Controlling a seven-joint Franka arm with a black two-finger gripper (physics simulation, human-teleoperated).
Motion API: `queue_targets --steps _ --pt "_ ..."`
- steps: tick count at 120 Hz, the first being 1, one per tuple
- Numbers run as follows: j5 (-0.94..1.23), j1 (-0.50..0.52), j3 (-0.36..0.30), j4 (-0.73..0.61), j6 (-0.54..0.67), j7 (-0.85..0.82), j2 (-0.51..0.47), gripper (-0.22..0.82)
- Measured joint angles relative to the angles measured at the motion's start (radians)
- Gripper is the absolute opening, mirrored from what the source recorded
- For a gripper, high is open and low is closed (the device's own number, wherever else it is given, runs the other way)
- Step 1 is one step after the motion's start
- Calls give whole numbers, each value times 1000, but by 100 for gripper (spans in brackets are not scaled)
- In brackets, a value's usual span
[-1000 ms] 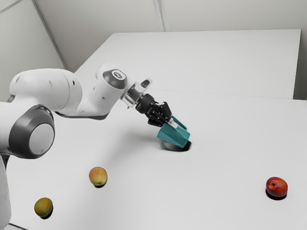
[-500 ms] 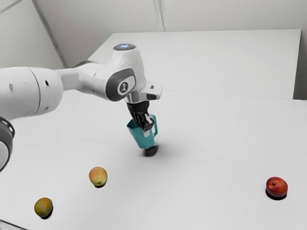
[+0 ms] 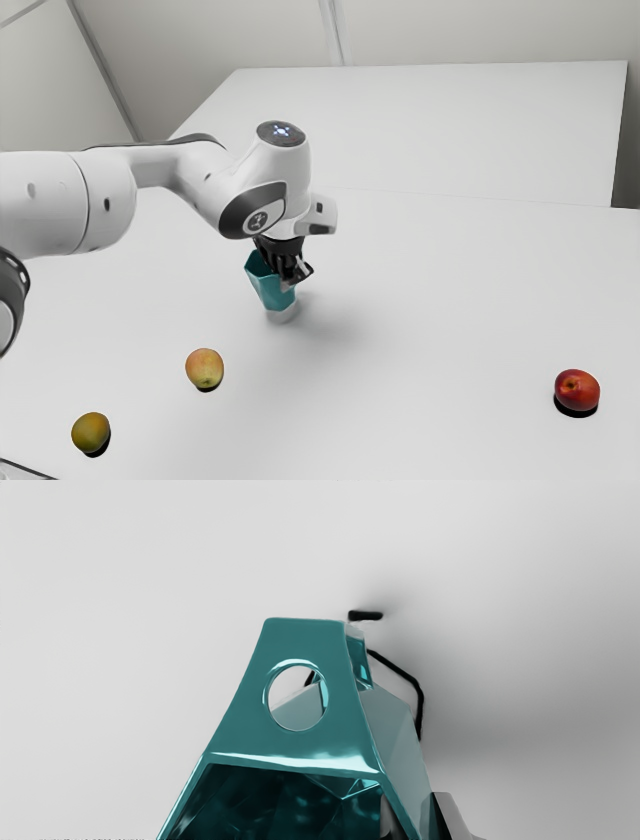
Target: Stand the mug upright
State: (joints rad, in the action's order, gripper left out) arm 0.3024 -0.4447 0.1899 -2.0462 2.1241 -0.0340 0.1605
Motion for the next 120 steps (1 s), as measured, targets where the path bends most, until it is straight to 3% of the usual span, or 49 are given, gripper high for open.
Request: queue_targets --steps 52,79,103,114,120 --pt "-111 41 -4 1 60 -159 42 -17" --pt "-147 40 -10 1 69 -192 25 28" --pt "-167 45 -21 12 47 -208 -50 48" --pt "-195 181 -155 73 12 -190 -61 52" --pt "-223 238 -193 122 -17 -168 -64 54"
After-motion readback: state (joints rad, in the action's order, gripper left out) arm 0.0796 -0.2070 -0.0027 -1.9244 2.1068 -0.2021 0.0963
